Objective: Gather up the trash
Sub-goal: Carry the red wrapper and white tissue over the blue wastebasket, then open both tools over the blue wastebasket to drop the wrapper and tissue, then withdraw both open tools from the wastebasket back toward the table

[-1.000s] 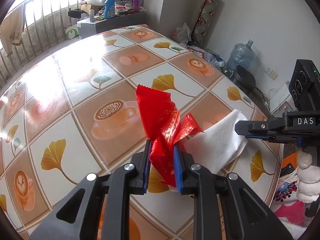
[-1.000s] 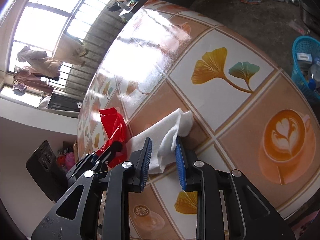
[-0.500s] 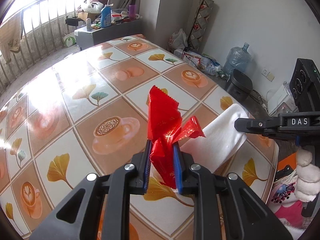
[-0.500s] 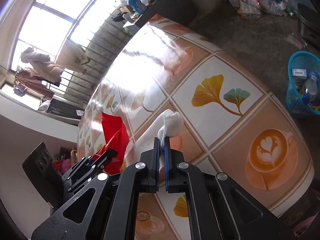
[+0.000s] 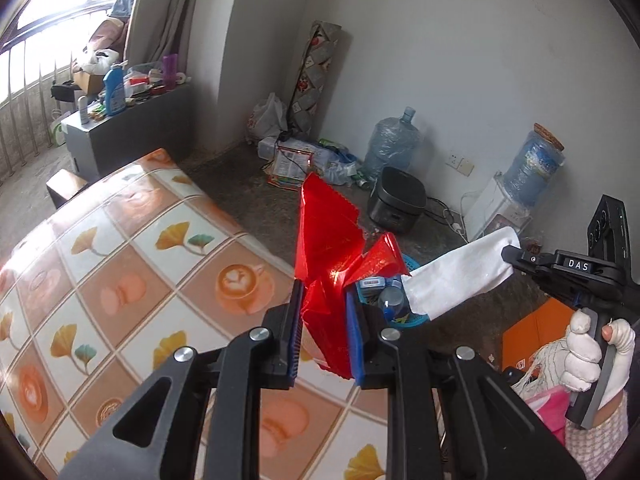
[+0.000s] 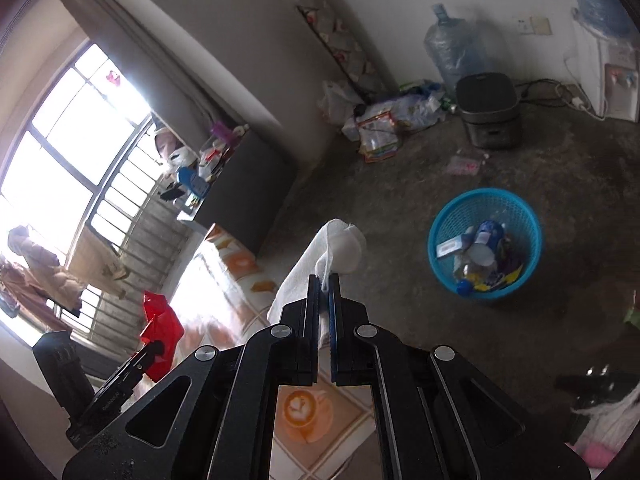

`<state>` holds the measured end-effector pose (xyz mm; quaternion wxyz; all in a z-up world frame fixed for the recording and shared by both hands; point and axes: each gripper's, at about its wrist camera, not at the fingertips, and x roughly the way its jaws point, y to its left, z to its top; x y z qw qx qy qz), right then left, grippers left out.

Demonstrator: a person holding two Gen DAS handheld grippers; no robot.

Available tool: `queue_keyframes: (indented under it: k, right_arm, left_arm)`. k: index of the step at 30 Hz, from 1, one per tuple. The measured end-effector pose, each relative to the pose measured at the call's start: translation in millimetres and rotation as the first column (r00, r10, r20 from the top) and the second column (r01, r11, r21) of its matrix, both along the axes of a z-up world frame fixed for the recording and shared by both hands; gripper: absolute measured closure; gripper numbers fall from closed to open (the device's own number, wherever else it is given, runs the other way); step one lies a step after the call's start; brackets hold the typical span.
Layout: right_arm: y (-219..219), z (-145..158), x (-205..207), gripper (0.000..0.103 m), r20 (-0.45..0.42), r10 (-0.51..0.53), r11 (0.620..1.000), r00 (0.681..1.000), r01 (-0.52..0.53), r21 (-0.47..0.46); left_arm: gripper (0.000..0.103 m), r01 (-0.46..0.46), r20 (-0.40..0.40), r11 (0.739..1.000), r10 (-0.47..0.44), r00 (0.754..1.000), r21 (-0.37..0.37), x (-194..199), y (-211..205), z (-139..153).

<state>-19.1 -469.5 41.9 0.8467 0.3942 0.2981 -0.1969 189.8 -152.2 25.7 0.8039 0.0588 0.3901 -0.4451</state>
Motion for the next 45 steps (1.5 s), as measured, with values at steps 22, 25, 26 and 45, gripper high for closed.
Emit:
queue_keyframes:
  k: [22,25,26,45]
  right_arm:
    - [-147,-168,-1,0.099,-0.383,-0.365,0.931,0.849,0.329,-0.159]
    - [-157,-190,14,0.088,-0.418,-0.342,0.94,0.842,0.305,-0.157]
    - [-160,-199,18,0.072,-0.432,-0.332,0.943,0.839,0.297,-0.149]
    - [-115,-113,-1,0.044,-0.147,-0.324,0.941,0.934,0.303,-0.15]
  left_arm:
    - [0.079,0.435,-0.234,0.857,-0.379,0.895,0.276,-26,-353,-143]
    - [0.057,0.444,-0.273,0.854,-0.375,0.886,0.27,-21,-380,-166]
    - [0.05,0.434,-0.279,0.862,-0.362,0.889,0.264,-19,-384,-172]
    - [0.035,0.316,-0.167,0.949,-0.308,0.937,0.021,7,-281,-70]
